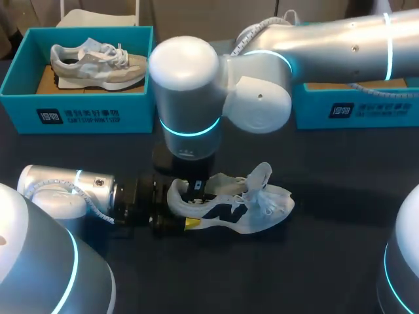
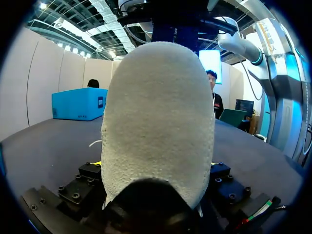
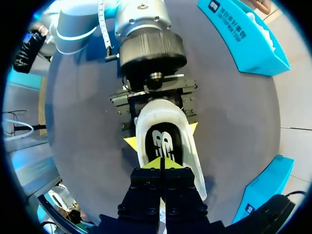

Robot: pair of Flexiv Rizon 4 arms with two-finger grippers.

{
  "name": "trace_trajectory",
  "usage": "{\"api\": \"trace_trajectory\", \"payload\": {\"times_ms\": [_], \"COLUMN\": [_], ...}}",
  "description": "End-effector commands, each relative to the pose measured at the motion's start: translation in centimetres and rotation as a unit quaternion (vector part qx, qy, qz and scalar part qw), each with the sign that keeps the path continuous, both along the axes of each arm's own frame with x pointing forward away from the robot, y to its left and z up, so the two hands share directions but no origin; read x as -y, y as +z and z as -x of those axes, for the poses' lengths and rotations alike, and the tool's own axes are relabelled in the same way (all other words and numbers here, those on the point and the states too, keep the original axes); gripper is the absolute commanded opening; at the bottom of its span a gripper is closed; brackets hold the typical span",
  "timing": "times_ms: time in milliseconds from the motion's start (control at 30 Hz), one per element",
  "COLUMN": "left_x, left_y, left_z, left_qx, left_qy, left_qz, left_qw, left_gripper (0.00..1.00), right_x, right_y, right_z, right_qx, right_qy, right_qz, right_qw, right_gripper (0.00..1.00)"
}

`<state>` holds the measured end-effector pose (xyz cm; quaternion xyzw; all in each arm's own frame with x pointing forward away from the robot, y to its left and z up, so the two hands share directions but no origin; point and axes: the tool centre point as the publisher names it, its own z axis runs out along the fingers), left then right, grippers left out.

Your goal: Take the shoe out of the shoebox, open the shoe tongue, remove and reinsert the insole, then place the shoe into the shoebox

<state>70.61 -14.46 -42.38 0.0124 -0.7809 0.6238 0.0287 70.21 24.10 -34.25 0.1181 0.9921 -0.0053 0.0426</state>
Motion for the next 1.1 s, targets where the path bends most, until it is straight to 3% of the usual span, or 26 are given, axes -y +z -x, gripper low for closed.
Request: {"api": "trace_trajectory", "payload": {"times_ms": [33, 567, 1100], "left_x": [-0.3, -0.3, -0.3], "left_y": [-0.4, -0.4, -0.4], "left_z": [0.0, 0.0, 0.0], "left_qx": [0.0, 0.0, 0.0], "left_qy": [0.002, 0.002, 0.002], "left_qz": [0.0, 0.0, 0.0], "left_qw": [1.0, 1.0, 1.0], "left_gripper": [0.0, 0.0, 0.0], "right_x": [0.2, 0.5, 4.2], "right_y": [-0.4, -3.0, -3.9], "right_z": [0.1, -1.1, -2.4], "right_qx": [-0.001, 0.006, 0.016], "right_qy": [-0.001, 0.057, 0.058], "right_qz": [0.003, 0.003, 0.022], "right_qw": [1.0, 0.998, 0.998], "right_gripper": [0.0, 0.0, 0.0]}}
